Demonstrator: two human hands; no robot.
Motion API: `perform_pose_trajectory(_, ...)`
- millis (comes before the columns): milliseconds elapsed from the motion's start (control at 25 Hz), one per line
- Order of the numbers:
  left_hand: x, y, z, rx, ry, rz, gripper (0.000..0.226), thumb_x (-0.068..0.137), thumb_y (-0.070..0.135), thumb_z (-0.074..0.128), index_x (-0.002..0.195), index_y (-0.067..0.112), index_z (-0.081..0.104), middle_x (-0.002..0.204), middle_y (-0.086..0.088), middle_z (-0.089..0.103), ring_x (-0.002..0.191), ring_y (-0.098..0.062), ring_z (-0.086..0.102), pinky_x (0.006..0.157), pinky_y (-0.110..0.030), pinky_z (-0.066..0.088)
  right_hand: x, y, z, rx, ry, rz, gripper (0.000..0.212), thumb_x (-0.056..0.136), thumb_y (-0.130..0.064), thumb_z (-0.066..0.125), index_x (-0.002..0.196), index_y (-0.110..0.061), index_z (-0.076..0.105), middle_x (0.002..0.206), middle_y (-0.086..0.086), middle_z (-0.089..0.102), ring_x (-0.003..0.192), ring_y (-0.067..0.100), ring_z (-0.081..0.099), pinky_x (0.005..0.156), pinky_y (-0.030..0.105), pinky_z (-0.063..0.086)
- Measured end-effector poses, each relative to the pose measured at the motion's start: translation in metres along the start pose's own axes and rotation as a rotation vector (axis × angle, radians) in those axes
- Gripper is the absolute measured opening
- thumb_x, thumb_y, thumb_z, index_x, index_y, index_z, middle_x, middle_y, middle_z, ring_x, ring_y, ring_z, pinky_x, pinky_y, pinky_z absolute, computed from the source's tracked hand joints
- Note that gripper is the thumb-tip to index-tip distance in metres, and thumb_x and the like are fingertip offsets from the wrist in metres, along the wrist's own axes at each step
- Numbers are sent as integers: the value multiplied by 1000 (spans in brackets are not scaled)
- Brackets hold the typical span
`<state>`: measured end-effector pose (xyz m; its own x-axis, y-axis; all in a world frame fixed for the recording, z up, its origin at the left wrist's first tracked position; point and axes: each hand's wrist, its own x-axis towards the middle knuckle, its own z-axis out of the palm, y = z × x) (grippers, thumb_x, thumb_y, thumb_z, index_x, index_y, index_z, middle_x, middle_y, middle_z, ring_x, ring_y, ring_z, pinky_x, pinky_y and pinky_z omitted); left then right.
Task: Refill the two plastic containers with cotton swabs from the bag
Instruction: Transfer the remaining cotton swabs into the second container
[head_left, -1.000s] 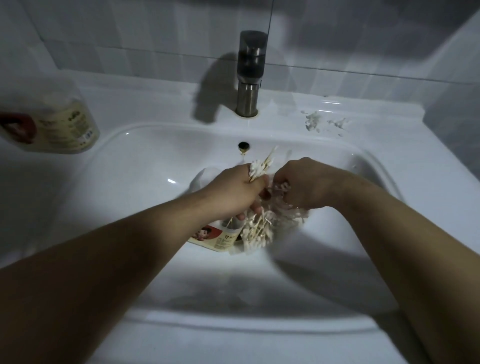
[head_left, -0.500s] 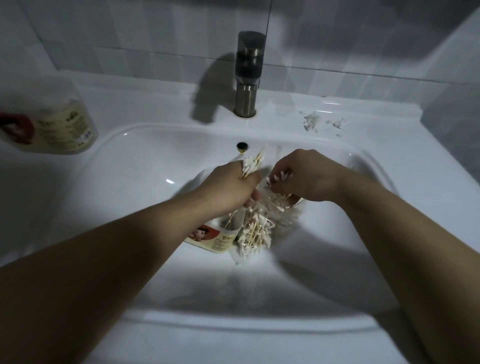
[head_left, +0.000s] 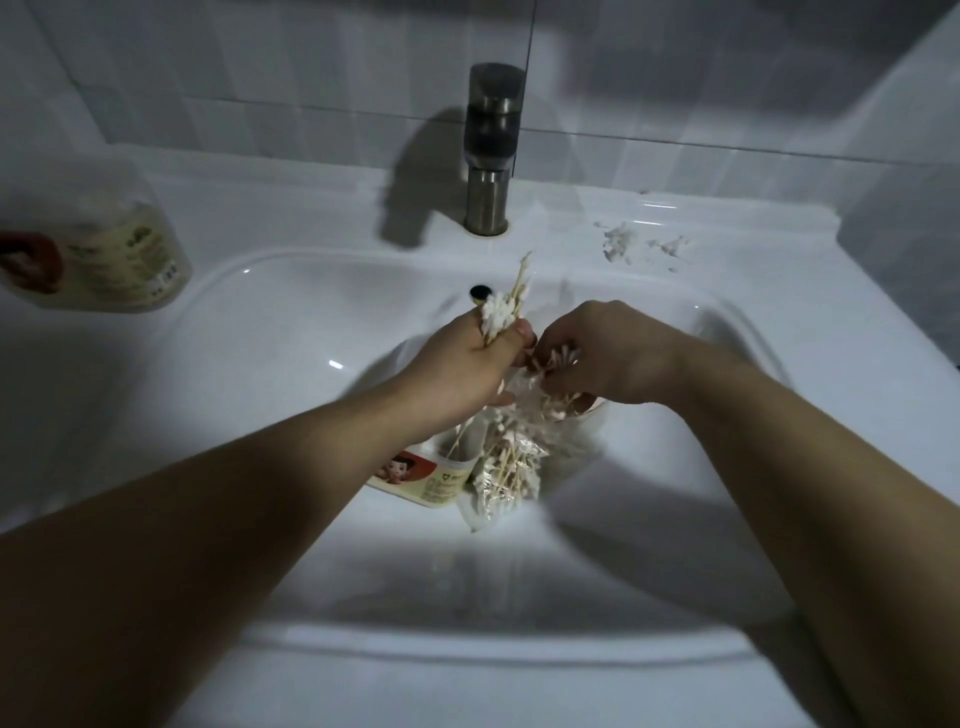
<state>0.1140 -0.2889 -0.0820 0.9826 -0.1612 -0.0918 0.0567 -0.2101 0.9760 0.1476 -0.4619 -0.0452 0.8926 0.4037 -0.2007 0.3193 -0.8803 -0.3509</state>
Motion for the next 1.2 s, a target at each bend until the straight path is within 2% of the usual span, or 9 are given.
perform_pose_trajectory(160, -1, 0, -1, 33, -19, 8, 20, 107, 35, 47, 119, 28, 61, 115, 10, 69, 109, -10, 68, 84, -45, 63, -5, -1, -6, 112, 34, -27, 8, 96, -28, 66, 101, -25, 72, 76, -5, 73, 55, 7, 71, 68, 28, 60)
perform_pose_trajectory(400, 1, -4, 0, -10, -24, -50, 36, 107, 35, 48, 134, 14, 59, 115, 3, 71, 107, -13, 70, 88, -42, 62, -9, -6, -9, 184, 112, -13, 8, 88, -13, 67, 92, -20, 69, 63, -5, 74, 58, 8, 73, 66, 23, 56)
perform_pose_trajectory(560, 1, -7, 0, 1, -34, -30, 35, 106, 37, 48, 129, 15, 62, 114, -1, 74, 100, -11, 72, 80, -30, 63, -8, -3, -11, 306, 165, 10, 8, 86, -10, 71, 90, -17, 71, 66, -4, 75, 60, 10, 74, 66, 25, 58)
perform_pose_trajectory(640, -1, -5, 1, 19, -64, 4, 30, 106, 36, 50, 124, 19, 66, 110, -5, 76, 96, -15, 75, 80, -31, 63, -7, -2, -12, 403, 202, -4, 5, 86, -10, 74, 89, -13, 72, 68, 1, 75, 62, 15, 75, 71, 31, 63)
perform_pose_trajectory(760, -4, -2, 1, 151, -60, 97, 18, 103, 31, 59, 112, 19, 70, 96, 2, 76, 82, -3, 72, 69, -16, 55, -6, -3, -12, 555, 201, -34, 3, 86, -5, 73, 88, -6, 72, 73, 10, 74, 67, 23, 76, 75, 40, 64)
perform_pose_trajectory(880, -1, -3, 0, 189, -67, 133, 11, 97, 23, 68, 107, 25, 70, 80, 19, 73, 74, 10, 66, 65, -8, 46, -7, -6, -8, 611, 166, -66, 3, 86, -2, 73, 87, -5, 72, 77, 15, 75, 70, 25, 76, 74, 38, 64)
perform_pose_trajectory(960, 1, -6, -1, 178, -68, 138, 15, 94, 15, 71, 104, 27, 70, 81, 19, 73, 80, 7, 67, 73, -14, 49, -6, -7, -7, 602, 160, -75, 4, 86, -2, 72, 90, -3, 72, 78, 17, 75, 69, 27, 76, 71, 37, 64)
perform_pose_trajectory(1080, 5, -10, -1, 159, -48, 124, 20, 92, 8, 70, 109, 20, 71, 95, 3, 77, 92, -11, 74, 83, -31, 59, -5, -8, -4, 597, 152, -75, 6, 86, -3, 71, 91, -2, 71, 81, 21, 73, 69, 33, 73, 59, 30, 58)
perform_pose_trajectory(1200, 6, -11, -1, 127, -31, 92, 22, 93, 8, 70, 114, 15, 70, 98, -2, 77, 92, -15, 75, 75, -28, 60, -6, -10, -3, 611, 136, -88, 7, 88, -9, 75, 93, -3, 73, 78, 18, 73, 62, 25, 69, 54, 25, 53)
